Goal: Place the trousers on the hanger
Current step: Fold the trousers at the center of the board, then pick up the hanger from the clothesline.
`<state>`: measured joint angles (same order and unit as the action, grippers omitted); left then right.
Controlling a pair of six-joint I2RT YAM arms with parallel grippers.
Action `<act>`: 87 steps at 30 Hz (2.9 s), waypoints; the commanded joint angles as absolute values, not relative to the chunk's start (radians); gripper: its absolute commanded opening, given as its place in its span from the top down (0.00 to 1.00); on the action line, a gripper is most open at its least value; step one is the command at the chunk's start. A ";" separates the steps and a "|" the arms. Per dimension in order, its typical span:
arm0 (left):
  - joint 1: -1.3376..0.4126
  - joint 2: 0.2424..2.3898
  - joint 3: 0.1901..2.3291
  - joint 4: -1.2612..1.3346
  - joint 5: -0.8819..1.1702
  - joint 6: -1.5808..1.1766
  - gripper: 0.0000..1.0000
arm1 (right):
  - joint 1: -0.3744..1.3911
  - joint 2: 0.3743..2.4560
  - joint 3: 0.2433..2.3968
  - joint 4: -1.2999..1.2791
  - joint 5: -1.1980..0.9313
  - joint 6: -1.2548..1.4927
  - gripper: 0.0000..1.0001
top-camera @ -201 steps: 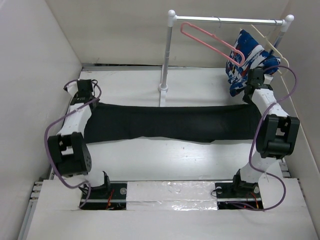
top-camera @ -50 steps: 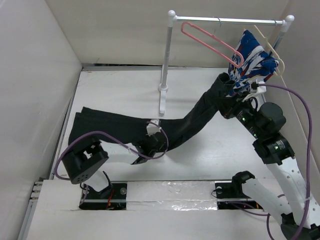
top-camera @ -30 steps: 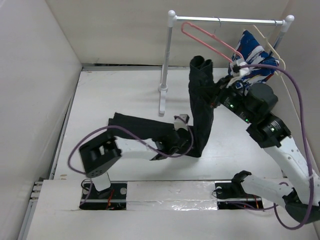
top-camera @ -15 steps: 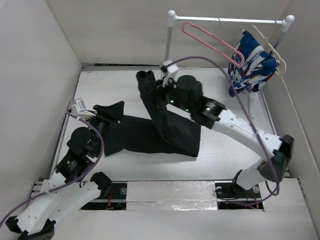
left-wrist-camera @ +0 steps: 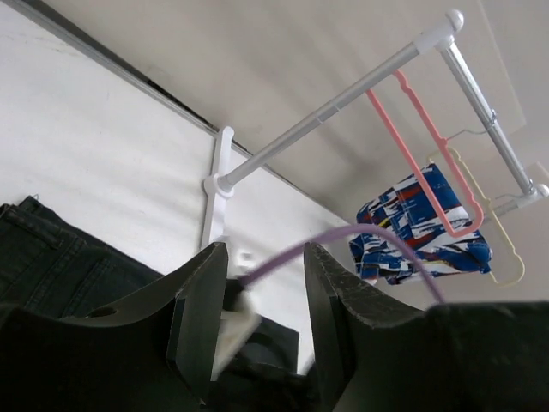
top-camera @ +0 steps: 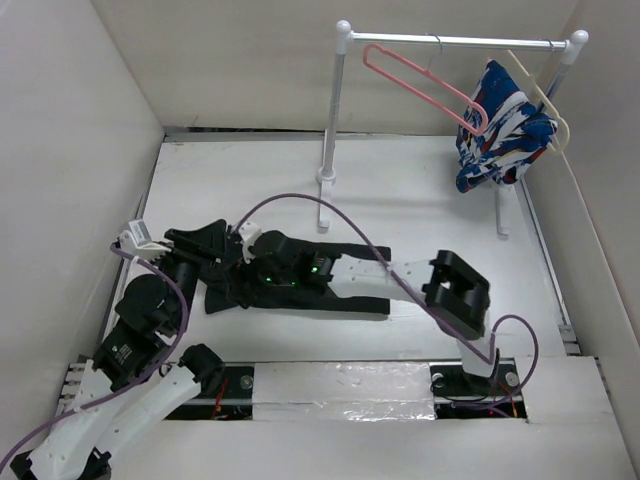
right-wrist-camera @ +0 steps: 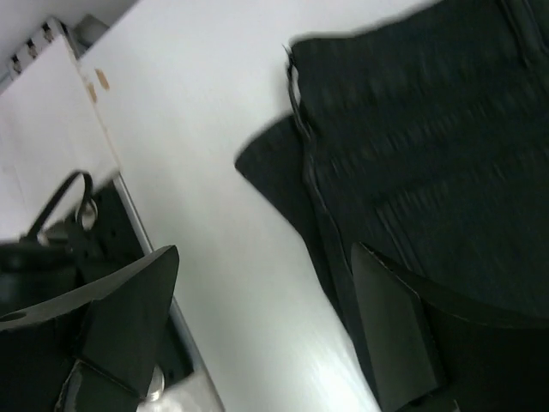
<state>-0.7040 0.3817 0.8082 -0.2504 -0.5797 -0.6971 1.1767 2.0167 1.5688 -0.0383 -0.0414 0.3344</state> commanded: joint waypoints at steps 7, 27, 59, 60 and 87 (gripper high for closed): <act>-0.698 0.531 0.556 -0.028 -0.410 -0.773 0.61 | 1.072 1.452 0.987 0.196 0.147 0.374 0.91; -0.414 0.968 0.220 0.367 -0.216 -0.957 0.58 | 0.552 1.478 0.547 0.503 0.081 0.575 1.00; -0.782 0.999 0.537 0.518 -0.221 -0.448 1.00 | 0.082 1.168 1.314 0.037 -0.379 0.209 0.97; -0.826 1.005 0.534 0.553 -0.233 -0.384 1.00 | 0.063 1.192 1.350 0.005 -0.374 0.204 0.89; -0.884 1.003 0.534 0.508 -0.236 -0.357 0.89 | -0.104 1.566 1.657 -0.178 -0.597 -0.023 0.47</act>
